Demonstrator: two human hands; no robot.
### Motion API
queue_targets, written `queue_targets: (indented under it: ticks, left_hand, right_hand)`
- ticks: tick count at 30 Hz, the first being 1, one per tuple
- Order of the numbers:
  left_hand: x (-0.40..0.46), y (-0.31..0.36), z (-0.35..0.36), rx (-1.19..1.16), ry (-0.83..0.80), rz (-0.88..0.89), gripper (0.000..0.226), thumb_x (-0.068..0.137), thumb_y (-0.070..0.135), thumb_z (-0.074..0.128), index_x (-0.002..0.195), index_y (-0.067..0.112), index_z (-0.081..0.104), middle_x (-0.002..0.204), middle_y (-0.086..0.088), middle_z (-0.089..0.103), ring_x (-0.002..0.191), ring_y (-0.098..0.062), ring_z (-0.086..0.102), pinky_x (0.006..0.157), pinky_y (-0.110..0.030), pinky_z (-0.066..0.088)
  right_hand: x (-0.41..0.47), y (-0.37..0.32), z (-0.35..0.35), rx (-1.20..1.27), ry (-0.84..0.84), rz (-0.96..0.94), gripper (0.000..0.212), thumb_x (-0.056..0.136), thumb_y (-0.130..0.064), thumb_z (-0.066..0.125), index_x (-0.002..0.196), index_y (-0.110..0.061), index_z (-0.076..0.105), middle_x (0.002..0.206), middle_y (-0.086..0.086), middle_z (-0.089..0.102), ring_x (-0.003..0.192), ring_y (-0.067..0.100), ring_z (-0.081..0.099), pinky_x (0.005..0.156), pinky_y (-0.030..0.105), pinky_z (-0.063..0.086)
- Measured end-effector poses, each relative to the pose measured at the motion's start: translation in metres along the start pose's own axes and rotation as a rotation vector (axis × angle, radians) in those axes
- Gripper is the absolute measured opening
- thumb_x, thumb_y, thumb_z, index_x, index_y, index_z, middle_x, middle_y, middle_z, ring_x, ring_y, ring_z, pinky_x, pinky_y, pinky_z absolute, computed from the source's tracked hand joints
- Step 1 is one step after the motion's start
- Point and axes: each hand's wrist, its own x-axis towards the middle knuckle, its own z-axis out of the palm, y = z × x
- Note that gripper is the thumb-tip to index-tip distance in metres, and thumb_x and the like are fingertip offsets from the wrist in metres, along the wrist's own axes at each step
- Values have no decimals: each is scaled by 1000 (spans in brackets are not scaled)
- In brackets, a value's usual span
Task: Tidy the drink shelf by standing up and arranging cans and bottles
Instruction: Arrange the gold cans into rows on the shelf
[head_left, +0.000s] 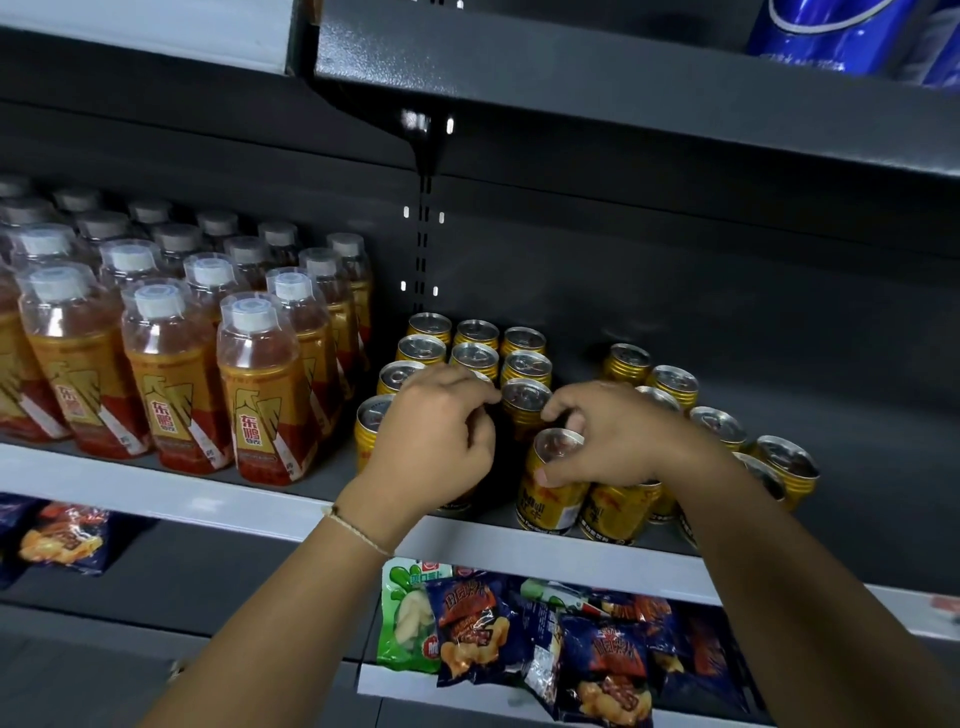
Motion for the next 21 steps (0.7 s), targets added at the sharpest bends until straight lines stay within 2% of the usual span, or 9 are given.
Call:
queue_targets:
  ticks: [4,7,9,11,14,17,21]
  left_hand:
    - [-4,-5,-8,92,-75,0,37,73,13,54,103,7,75,103,-8,73,96,-26,66,88,-30,48]
    - [-7,-13,-9,158,-151,-10,42,78,18,61,118,9,69,119,-7,69,113,-24,60,99,-28,42]
    - [-8,-17,-9,168,-214,2,41,78,23,62,116,8,69,121,-8,67,118,-25,55,106,-24,31]
    - [-10,-20,-9,149,-246,19,45,77,30,64,117,9,69,127,-8,63,126,-24,49,111,-19,15]
    - [-10,-24,-6,171,-289,47,60,78,43,71,131,16,62,146,-4,48,141,-21,32,115,-22,-1]
    - [-7,-27,0,247,-344,52,71,78,55,70,137,20,55,154,-2,38,147,-19,20,118,-30,-2]
    - [-6,-30,6,267,-352,52,74,76,55,73,137,20,54,152,-2,41,147,-19,21,117,-30,-4]
  right_hand:
    - [-3,-2,4,168,-8,-62,72,62,-38,94,123,-42,57,109,-18,61,95,5,63,79,32,59]
    - [-3,-5,9,243,-4,-109,74,63,-26,95,124,-45,57,109,-22,61,97,0,63,80,25,58]
    - [-2,-8,11,269,0,-120,76,64,-21,95,125,-46,56,112,-23,61,100,-1,62,81,23,58]
    - [0,-11,13,279,-2,-128,76,66,-19,94,126,-47,56,117,-21,60,104,2,62,86,28,59]
    - [3,-14,15,257,3,-140,71,70,-19,92,125,-47,56,123,-17,60,111,8,61,90,35,59]
    - [6,-15,16,222,18,-146,70,71,-21,90,125,-49,56,127,-15,58,115,10,59,93,36,58]
    - [6,-14,16,200,26,-157,67,73,-22,90,122,-51,55,126,-17,59,112,7,59,89,33,58]
